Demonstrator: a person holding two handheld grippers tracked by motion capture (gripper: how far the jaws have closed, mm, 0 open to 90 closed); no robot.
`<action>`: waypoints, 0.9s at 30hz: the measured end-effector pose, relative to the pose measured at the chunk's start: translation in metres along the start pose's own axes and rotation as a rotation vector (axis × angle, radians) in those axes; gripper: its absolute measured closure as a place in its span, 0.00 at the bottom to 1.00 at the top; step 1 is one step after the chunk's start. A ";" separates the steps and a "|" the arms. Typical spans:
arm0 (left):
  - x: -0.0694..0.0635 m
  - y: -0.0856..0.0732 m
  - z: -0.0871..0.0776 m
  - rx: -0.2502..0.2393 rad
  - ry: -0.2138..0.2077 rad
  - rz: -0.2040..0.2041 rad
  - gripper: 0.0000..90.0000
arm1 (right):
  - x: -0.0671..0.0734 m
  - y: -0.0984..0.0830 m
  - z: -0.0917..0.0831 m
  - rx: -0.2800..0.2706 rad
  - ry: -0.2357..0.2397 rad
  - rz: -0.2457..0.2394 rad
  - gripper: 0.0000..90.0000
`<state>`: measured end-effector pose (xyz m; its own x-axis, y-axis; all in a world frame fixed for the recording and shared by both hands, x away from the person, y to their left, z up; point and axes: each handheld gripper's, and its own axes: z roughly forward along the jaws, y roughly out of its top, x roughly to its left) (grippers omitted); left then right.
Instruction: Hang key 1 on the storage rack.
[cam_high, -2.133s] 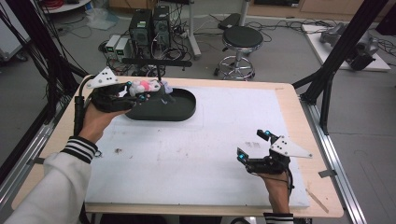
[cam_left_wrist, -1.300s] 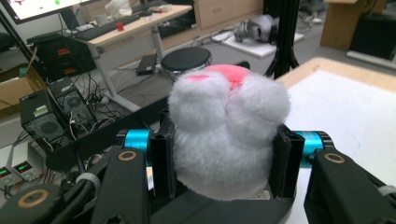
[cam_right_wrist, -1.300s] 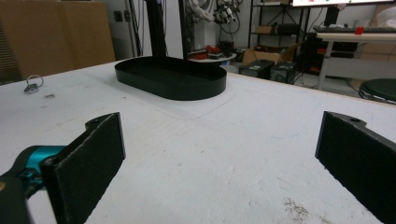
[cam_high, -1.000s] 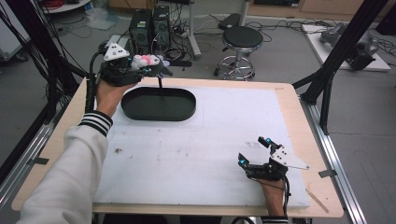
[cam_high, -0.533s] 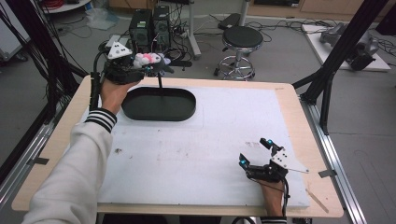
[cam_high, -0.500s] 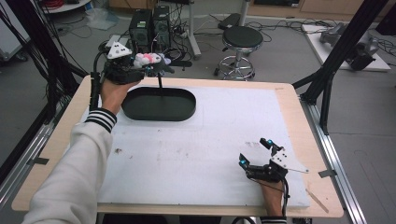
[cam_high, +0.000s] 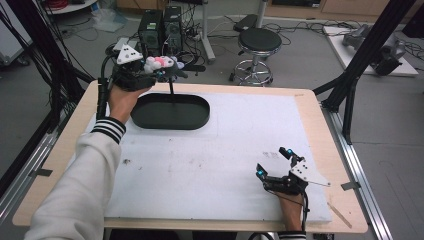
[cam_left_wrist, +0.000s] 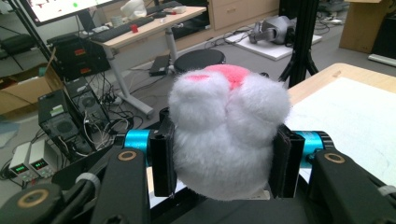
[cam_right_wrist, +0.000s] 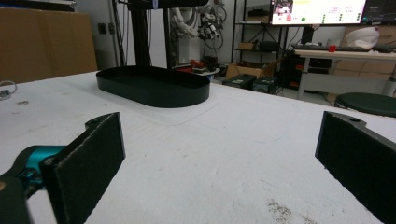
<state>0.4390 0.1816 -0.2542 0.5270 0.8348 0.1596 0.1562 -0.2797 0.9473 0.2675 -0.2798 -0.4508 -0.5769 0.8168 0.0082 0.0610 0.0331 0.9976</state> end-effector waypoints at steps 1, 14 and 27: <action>0.000 0.000 0.000 -0.001 -0.002 -0.001 0.59 | 0.000 0.000 0.000 -0.003 -0.001 -0.004 0.01; -0.004 0.012 0.011 -0.004 0.005 0.018 0.59 | 0.000 0.000 0.001 -0.009 0.000 -0.011 0.01; -0.016 0.009 0.025 0.019 -0.030 0.018 0.59 | 0.001 -0.001 0.001 -0.011 0.002 -0.017 0.01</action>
<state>0.4530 0.1541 -0.2551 0.5545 0.8151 0.1677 0.1622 -0.3035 0.9389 0.2677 -0.2786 -0.4515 -0.5796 0.8149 -0.0082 0.0427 0.0404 0.9983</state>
